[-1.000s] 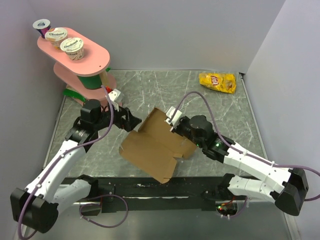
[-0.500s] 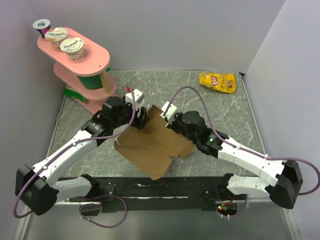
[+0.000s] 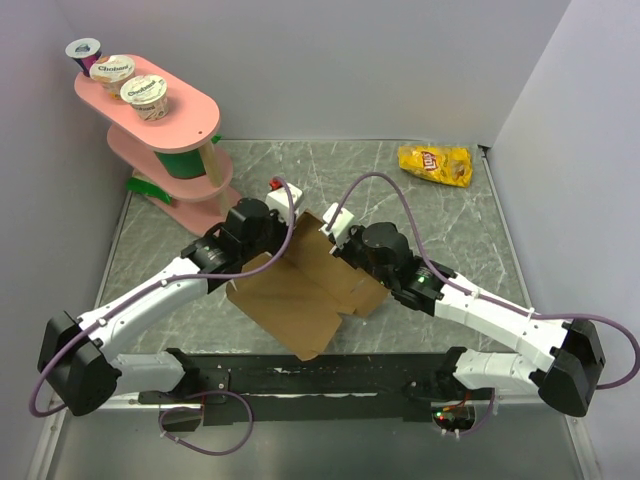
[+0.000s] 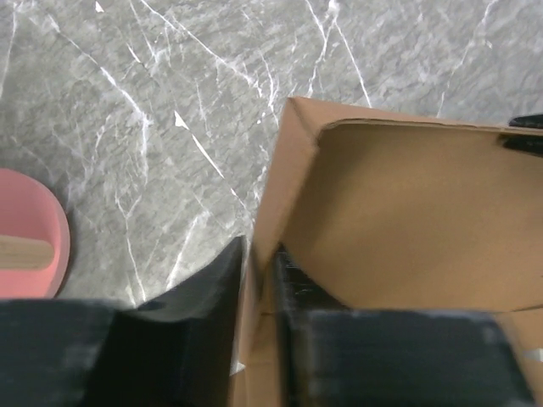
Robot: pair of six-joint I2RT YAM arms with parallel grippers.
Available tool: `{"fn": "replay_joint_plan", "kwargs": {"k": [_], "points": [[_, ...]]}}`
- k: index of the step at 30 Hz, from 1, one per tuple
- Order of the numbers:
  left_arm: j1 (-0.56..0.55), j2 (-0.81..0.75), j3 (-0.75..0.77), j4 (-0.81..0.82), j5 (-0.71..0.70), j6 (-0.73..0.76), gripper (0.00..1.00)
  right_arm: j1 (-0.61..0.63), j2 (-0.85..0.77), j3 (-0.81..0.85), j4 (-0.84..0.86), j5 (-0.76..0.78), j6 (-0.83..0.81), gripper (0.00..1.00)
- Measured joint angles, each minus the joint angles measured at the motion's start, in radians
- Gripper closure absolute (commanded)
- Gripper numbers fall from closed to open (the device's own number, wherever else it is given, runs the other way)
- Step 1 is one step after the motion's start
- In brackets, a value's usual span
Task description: Fold the paper box
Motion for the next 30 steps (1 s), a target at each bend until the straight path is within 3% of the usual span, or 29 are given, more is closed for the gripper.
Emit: {"fn": "replay_joint_plan", "kwargs": {"k": [5, 11, 18, 22, 26, 30], "points": [[-0.027, 0.014, 0.0, -0.001, -0.049, 0.01, 0.99, 0.001, 0.009, 0.0, 0.002, 0.001, 0.003, 0.78], [-0.042, 0.023, 0.0, 0.0, -0.104, 0.011, 0.99, 0.006, 0.01, 0.0, 0.013, 0.004, 0.029, 0.44], [-0.042, 0.034, -0.029, 0.0, -0.139, -0.038, 0.99, 0.002, -0.028, -0.006, 0.022, 0.03, 0.103, 0.31], [-0.042, 0.055, -0.056, -0.006, -0.153, -0.069, 0.99, -0.036, -0.11, -0.014, -0.002, 0.038, 0.202, 0.28], [-0.042, 0.067, -0.059, -0.03, -0.175, -0.09, 0.99, -0.13, -0.214, -0.017, -0.063, 0.048, 0.332, 0.39], [-0.039, 0.068, -0.059, -0.046, -0.186, -0.097, 0.99, -0.257, -0.272, -0.017, -0.149, 0.045, 0.427, 0.41]]}}
